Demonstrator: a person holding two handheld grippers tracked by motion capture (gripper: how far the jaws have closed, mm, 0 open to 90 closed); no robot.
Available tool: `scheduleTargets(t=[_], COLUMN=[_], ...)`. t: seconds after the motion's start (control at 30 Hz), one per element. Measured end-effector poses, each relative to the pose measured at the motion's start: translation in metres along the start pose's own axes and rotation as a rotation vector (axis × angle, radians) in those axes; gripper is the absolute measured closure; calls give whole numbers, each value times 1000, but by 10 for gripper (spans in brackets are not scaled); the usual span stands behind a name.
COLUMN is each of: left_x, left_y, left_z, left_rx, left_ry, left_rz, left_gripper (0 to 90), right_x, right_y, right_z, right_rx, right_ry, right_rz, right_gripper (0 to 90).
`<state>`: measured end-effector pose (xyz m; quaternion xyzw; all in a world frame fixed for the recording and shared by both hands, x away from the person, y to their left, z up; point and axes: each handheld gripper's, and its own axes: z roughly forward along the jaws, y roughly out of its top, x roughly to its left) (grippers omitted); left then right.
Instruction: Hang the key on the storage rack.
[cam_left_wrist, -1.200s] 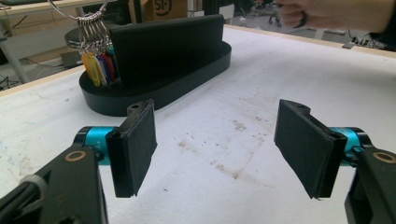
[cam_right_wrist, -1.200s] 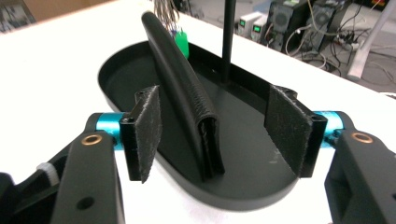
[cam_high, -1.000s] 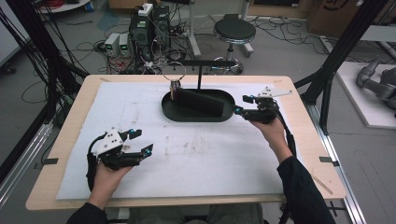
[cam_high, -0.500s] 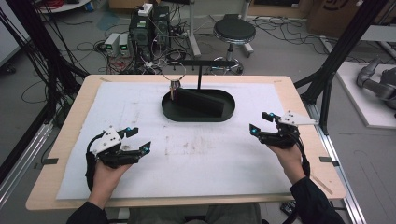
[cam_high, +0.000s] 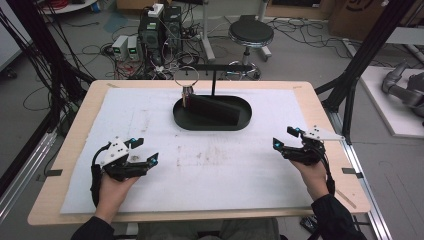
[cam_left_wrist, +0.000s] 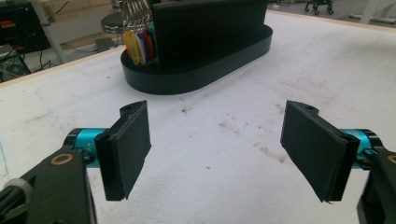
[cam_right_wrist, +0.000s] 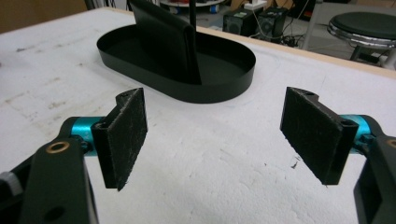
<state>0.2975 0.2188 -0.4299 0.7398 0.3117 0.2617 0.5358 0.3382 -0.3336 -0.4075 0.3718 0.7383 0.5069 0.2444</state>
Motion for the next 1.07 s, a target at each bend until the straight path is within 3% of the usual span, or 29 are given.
scheduleTargets(t=[0.4, 1.07], left_x=[0, 1], left_y=[-4, -5], left_z=[0, 0], left_rx=[17, 27], left_ry=[17, 39], left_rz=[8, 34], left_gripper=[230, 229], right_x=[-7, -7], right_y=[-2, -4], right_z=[1, 6], right_rx=[15, 54], right_ry=[-18, -15], right_rz=[31, 22], right_gripper=[219, 217])
